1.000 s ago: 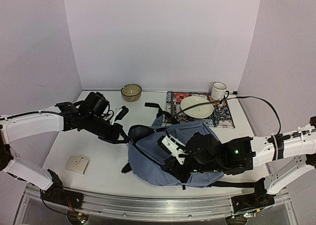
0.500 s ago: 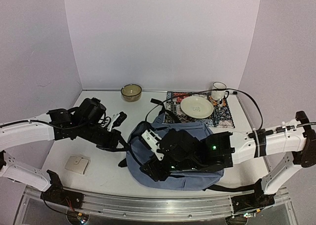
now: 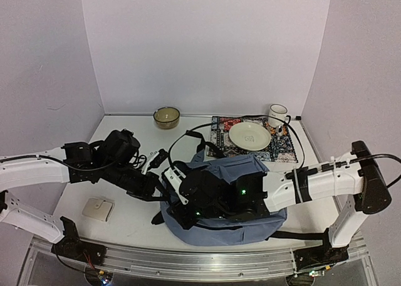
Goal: Pack the student bag
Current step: Hold the largest pocket of the student bag, then zip the largest pocket of the bag in the student bag.
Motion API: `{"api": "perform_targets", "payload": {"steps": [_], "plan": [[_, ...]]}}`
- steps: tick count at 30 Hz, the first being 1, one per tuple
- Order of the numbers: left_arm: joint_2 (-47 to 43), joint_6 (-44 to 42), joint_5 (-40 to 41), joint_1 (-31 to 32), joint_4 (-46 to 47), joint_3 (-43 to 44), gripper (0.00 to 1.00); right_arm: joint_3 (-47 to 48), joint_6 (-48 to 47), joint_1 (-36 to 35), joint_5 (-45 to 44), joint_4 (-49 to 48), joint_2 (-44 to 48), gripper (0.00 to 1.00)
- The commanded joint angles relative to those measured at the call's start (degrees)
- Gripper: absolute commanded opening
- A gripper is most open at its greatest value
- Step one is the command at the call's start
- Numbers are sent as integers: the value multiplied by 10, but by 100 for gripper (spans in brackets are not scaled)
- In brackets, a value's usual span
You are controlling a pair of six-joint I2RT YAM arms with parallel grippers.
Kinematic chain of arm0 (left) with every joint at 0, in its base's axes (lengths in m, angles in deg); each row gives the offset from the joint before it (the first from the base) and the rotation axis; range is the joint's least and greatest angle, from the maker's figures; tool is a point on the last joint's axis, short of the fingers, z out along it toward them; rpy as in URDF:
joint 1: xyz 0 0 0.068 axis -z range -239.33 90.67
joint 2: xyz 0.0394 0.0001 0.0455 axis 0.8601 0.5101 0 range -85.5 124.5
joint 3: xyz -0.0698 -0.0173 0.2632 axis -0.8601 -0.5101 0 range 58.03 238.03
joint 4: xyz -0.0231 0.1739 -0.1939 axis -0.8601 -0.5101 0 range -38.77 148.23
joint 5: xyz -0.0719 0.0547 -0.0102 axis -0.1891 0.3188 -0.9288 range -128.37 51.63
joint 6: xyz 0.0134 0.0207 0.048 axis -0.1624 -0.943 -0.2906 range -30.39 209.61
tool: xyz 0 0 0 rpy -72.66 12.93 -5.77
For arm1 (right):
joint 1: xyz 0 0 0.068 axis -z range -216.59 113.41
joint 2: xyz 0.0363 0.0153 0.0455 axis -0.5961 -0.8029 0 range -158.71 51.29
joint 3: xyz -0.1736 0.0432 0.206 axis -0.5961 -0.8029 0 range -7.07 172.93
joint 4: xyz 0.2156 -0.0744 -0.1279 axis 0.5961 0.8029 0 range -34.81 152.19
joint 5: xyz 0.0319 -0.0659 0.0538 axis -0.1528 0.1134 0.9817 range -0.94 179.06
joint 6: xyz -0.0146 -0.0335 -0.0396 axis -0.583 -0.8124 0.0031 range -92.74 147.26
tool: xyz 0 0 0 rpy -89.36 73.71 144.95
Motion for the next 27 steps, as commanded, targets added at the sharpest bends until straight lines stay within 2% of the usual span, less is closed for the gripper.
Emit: {"api": "perform_targets", "payload": {"steps": [1, 3, 5, 8, 13, 20, 27], "plan": [[-9, -4, 20, 1, 36, 40, 0, 8, 1, -1, 10, 7, 2, 18], [1, -11, 44, 1, 20, 51, 0, -1, -1, -2, 17, 8, 12, 7], [18, -23, 89, 0, -14, 74, 0, -7, -12, -6, 35, 10, 21, 1], [43, -48, 150, -3, -59, 117, 0, -11, -25, -12, 59, 24, 22, 0], [78, -83, 196, -41, -96, 170, 0, -32, -33, -28, 80, 33, 31, 0], [105, -111, 237, -104, -101, 181, 0, -66, -50, -48, 97, 37, 55, 0], [145, -127, 285, -133, -99, 193, 0, -124, -58, -50, 103, 59, 115, 0]]}}
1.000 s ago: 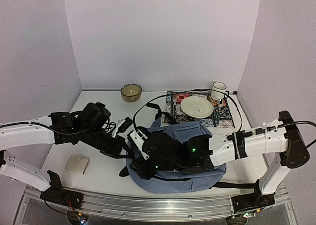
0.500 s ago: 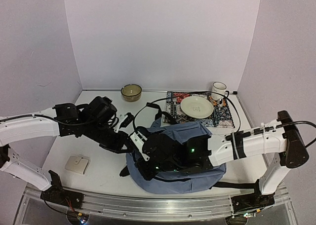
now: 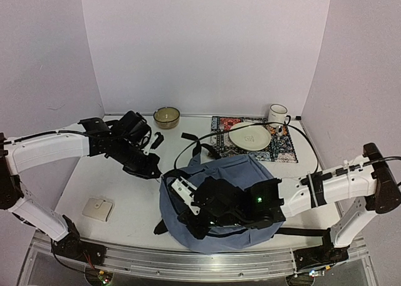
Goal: Pack the student bag
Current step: Zip the largest pocket of the bag in the student bag, then hold the largest pocket of the student bag.
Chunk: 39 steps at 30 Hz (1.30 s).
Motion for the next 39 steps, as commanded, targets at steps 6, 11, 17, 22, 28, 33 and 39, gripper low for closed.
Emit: {"api": "perform_targets", "payload": {"steps": [6, 11, 17, 22, 28, 33, 39], "plan": [[67, -16, 155, -51, 59, 48, 0, -84, -8, -30, 57, 102, 121, 0], [44, -18, 20, -37, 103, 33, 0, -70, 14, -30, 42, 102, 117, 1], [-13, 3, -74, 4, 127, -8, 0, -1, 60, -30, -9, 103, 73, 38], [-43, 31, -92, 46, 143, -42, 0, 50, 119, -30, -115, 105, 39, 53], [-73, 56, -107, 69, 162, -63, 0, 102, 170, -23, -199, 108, -17, 60], [-87, 60, -117, 76, 167, -62, 0, 147, 155, -19, -191, 108, -67, 65], [-88, 53, -119, 78, 167, -57, 0, 159, 153, -11, -192, 108, -98, 51]]}}
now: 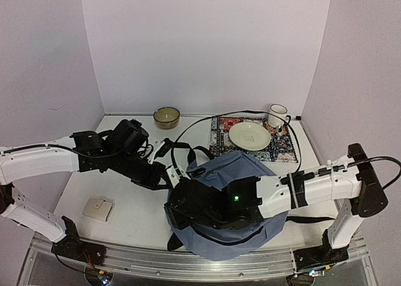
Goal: Pack the student bag
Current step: Hold the largest pocket of the student bag, then zip the largest pocket of the bag in the student bag.
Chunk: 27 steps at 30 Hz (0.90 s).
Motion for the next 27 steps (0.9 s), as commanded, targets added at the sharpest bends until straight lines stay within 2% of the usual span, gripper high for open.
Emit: {"api": "perform_targets", "payload": {"steps": [1, 2, 4, 6, 9, 13, 21, 27], "plan": [[-23, -2, -14, 4, 50, 13, 0, 23, 1, 5, -21, 13, -16, 39], [-24, -5, -5, 4, 50, 14, 0, 20, 1, 6, -19, 13, -13, 26], [-23, -10, 21, 4, 44, 18, 0, 6, 1, 6, -5, 13, -4, 9], [-16, -17, 52, 2, 32, 26, 0, -10, -5, 5, 13, 13, 10, 0], [13, -32, 100, -5, 11, 50, 0, -33, -28, -1, 41, 13, 34, 0], [57, -55, 123, -32, 9, 79, 0, -50, -73, -18, 83, 13, 59, 0], [149, -106, 108, -70, 9, 145, 0, -64, -140, -45, 140, 3, 88, 0], [191, -122, 110, -113, 8, 159, 0, -87, -164, -50, 166, 2, 118, 0]]}}
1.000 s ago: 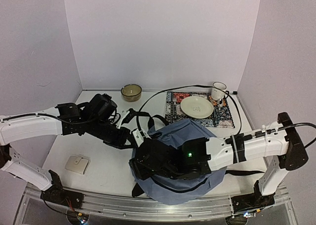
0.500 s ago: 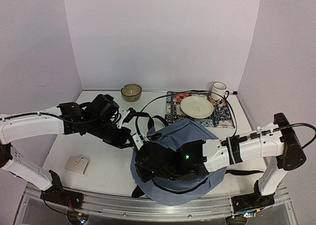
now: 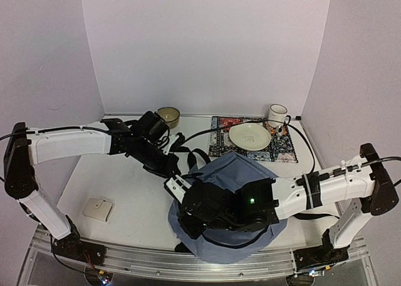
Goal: Pack the student bag
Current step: Zip the largest pocket of the bag in the student bag, then hold the largest pocket of the student bag.
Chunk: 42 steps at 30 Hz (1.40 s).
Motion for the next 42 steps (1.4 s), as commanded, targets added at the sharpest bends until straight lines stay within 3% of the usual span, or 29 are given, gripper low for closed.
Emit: {"api": "perform_targets", "payload": {"steps": [1, 8, 13, 15, 18, 20, 24, 31, 38, 40, 42], "plan": [[23, -26, 71, -61, 42, 40, 0, -28, -35, -38, 89, 14, 70, 0], [81, -50, 41, -68, 43, 99, 0, -53, -51, -38, 108, 15, 104, 0], [70, -46, -21, -67, 47, 93, 0, -58, -6, -38, 27, 31, 114, 1], [48, -39, -54, -64, 61, 70, 0, -43, 29, -37, -13, 64, 113, 15], [12, -26, -92, -50, 86, 31, 0, -14, 78, -35, -37, 80, 101, 27], [-4, -19, -99, -40, 93, 14, 0, 10, 103, -32, -49, 86, 86, 33], [-32, -4, -99, -21, 101, -7, 0, 50, 164, -20, -74, 97, 48, 54], [-53, 6, -100, 6, 107, -17, 0, 93, 233, 26, -97, 101, -10, 65], [-58, 9, -102, 16, 108, -9, 0, 147, 210, 33, -105, 101, -75, 65], [-57, 8, -101, 17, 108, -8, 0, 149, 214, 37, -106, 101, -86, 59], [-57, 6, -98, 18, 108, -8, 0, 144, 220, 38, -117, 103, -91, 45]]}}
